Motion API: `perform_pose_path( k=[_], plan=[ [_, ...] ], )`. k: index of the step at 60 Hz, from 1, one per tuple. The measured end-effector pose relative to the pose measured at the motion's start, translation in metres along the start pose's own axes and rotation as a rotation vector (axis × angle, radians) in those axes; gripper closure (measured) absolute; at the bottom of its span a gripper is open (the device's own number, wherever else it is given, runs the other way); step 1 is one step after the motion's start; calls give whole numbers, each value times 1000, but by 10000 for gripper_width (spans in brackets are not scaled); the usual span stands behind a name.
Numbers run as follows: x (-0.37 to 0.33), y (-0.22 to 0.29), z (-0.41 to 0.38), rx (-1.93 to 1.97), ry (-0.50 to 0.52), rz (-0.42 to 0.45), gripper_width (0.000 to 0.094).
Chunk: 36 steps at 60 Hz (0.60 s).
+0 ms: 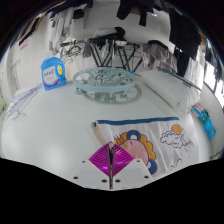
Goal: Fold towel
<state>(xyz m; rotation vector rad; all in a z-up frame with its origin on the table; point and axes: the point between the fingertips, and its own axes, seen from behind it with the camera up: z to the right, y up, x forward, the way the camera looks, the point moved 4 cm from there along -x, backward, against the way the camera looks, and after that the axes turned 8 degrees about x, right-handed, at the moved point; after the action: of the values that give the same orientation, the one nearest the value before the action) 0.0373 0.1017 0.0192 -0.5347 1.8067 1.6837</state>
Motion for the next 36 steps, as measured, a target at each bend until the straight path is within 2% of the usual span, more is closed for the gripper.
perform_pose_path(
  k=[3,16,23,32,35,36],
  plan=[
    [-8,9,3,28,21,-6,924],
    [-67,87,59,99,75,75,922],
    [-70,108,127,80,18,115,915],
    [-42,97,206,90,-73,92,903],
    [-31,85,224,75,-98,74,806],
    [-28,81,230,70,-104,67,696]
  ],
)
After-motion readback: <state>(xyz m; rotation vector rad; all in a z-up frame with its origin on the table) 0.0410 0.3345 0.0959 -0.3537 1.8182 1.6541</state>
